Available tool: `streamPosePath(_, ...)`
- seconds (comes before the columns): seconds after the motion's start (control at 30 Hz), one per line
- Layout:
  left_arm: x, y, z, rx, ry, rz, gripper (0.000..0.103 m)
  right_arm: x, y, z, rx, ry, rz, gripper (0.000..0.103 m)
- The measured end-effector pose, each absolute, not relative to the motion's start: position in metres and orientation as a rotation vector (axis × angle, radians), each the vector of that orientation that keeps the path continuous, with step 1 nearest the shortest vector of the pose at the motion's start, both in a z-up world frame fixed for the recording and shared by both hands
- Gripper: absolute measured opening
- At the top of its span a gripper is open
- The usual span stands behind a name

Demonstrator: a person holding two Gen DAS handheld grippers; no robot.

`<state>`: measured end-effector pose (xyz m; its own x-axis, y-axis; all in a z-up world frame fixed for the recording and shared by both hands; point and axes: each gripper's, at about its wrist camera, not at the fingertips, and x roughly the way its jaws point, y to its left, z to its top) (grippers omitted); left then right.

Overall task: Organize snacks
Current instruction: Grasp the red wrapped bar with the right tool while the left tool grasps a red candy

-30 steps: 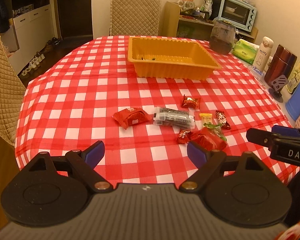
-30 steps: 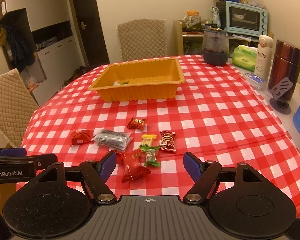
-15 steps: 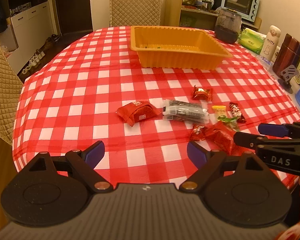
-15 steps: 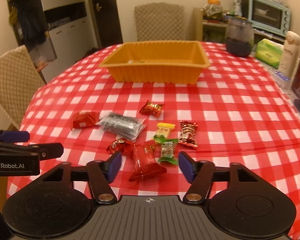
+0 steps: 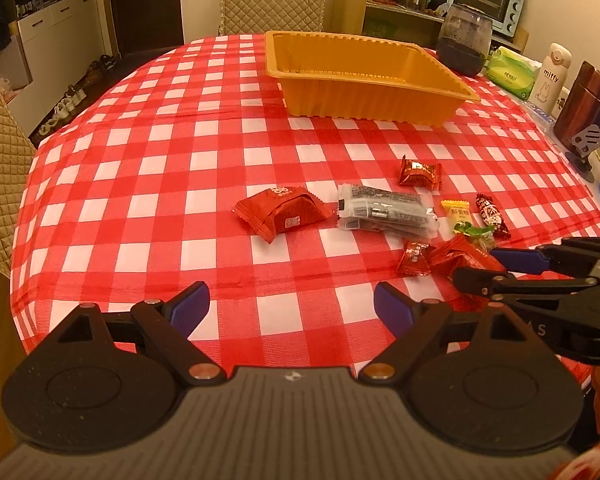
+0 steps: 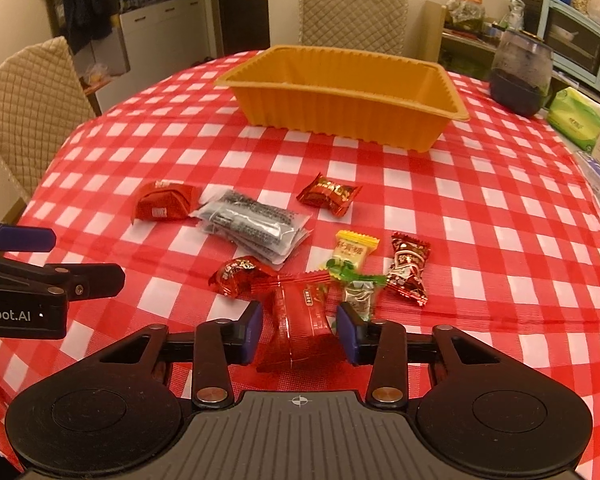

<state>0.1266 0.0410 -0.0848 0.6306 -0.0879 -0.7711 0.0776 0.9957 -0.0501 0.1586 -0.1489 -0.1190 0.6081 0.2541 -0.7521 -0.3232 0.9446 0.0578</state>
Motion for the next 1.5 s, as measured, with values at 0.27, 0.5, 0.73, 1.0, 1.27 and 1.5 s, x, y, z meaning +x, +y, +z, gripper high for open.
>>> streamPosePath(0.27, 0.129, 0.037, -0.089, -0.008, 0.896, -0.107, 0.087, 0.157, -0.15, -0.122, -0.088, 0.862, 0.331, 0.028)
streamPosePath(0.5, 0.134, 0.019, -0.089, 0.004, 0.891, -0.174, 0.081, 0.145, -0.166, -0.105, -0.039, 0.791, 0.296, 0.027)
streamPosePath(0.73, 0.148, -0.014, -0.097, 0.054, 0.88, -0.27, 0.062, 0.147, -0.195, -0.099, 0.011, 0.776, 0.211, 0.027)
streamPosePath(1.0, 0.169, -0.038, -0.108, 0.072, 0.889, -0.317, 0.041, 0.149, -0.212, -0.102, 0.037, 0.788, 0.182, 0.027)
streamPosePath(1.27, 0.173, -0.044, -0.114, 0.089, 0.906, -0.313, 0.02, 0.151, -0.213, -0.105, 0.047, 0.793, 0.176, 0.027)
streamPosePath(1.5, 0.157, -0.038, -0.106, 0.077, 0.898, -0.288, 0.017, 0.15, -0.213, -0.101, 0.055, 0.784, 0.174, 0.027)
